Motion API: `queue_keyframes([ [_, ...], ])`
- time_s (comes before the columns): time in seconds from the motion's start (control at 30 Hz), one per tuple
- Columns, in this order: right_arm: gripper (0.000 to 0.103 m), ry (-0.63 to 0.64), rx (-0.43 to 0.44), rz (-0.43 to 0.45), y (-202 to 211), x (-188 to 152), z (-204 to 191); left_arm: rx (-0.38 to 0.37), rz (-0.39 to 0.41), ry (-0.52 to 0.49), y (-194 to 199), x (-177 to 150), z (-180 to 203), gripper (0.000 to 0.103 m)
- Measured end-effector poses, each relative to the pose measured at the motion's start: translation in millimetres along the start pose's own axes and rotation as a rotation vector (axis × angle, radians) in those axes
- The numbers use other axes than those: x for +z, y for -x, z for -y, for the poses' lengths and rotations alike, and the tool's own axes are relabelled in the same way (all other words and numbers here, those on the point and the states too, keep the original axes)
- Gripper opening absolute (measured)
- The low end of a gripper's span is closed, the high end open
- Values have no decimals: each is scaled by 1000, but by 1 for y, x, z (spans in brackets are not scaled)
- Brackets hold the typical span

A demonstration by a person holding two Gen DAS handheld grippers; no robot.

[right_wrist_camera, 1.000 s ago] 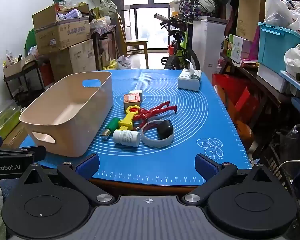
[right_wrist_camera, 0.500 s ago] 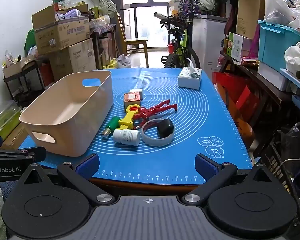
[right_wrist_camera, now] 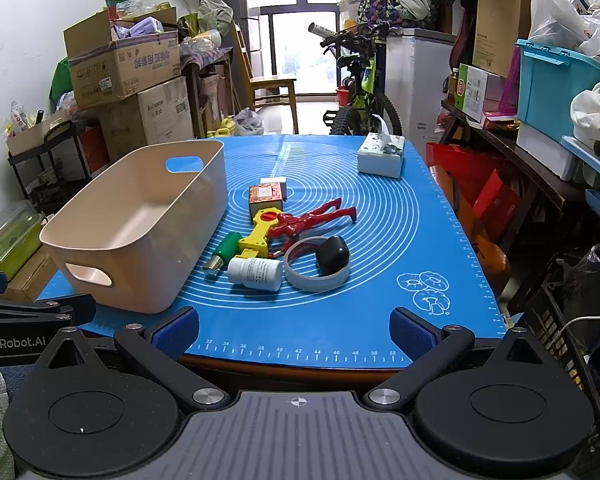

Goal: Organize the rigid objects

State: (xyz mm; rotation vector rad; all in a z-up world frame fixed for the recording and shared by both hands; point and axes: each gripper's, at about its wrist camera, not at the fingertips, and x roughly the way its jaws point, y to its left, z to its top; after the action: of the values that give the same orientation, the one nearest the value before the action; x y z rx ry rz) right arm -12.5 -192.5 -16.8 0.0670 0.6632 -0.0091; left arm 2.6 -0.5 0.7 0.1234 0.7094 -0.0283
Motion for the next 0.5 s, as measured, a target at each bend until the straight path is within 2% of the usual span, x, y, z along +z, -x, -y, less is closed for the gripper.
queue_keyframes([
  [0.5, 101, -2, 0, -2, -1, 0, 0, 5, 2, -11, 1, -2, 3, 103],
])
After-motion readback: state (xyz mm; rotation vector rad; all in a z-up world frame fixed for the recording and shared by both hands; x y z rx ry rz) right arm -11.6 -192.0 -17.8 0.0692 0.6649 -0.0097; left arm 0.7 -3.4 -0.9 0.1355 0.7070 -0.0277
